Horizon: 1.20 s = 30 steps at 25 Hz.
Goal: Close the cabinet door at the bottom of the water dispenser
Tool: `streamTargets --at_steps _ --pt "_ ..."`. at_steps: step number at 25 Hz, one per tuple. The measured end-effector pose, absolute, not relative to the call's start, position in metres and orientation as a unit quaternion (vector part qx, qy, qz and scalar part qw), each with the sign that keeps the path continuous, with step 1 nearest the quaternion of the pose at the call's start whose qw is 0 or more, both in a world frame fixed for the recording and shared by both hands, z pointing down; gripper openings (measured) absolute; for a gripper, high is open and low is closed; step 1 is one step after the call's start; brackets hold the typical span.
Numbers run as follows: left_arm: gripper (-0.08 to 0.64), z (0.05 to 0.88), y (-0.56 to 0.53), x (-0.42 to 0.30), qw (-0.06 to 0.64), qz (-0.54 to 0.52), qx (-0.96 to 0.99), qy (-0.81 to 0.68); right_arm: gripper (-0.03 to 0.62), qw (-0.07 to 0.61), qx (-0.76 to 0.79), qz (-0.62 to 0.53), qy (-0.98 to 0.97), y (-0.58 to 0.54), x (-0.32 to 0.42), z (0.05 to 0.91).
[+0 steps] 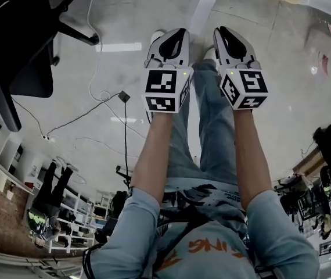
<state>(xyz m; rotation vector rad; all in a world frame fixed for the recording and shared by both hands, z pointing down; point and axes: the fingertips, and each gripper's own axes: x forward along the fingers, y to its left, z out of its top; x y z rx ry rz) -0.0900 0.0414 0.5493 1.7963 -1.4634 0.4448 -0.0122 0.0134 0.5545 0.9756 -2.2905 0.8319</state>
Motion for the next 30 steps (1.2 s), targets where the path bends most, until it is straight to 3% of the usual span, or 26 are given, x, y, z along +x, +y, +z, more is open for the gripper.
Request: streamTargets --at_steps 1,3,5,18,30 --pt "0.020 0.551 0.043 -0.091 0.383 0.176 0.704 -0.572 0.043 0.258 0.356 0.310 -0.843 0.015 -0.015 0.560" --pt "0.020 0.555 0.046 -0.095 0.385 0.180 0.704 -0.568 0.165 0.267 0.347 0.321 -0.840 0.021 -0.022 0.574" --pt "0.020 0.560 0.050 -0.098 0.387 0.185 0.705 -0.565 0.202 0.281 0.340 0.327 -0.836 0.029 -0.028 0.591" --pt "0.020 0.599 0.052 -0.106 0.409 0.206 0.698 -0.550 0.242 0.356 0.358 0.323 -0.800 0.024 -0.054 0.660" --pt "0.020 0.622 0.055 -0.108 0.411 0.224 0.693 -0.549 0.252 0.337 0.367 0.311 -0.809 0.023 -0.057 0.662"
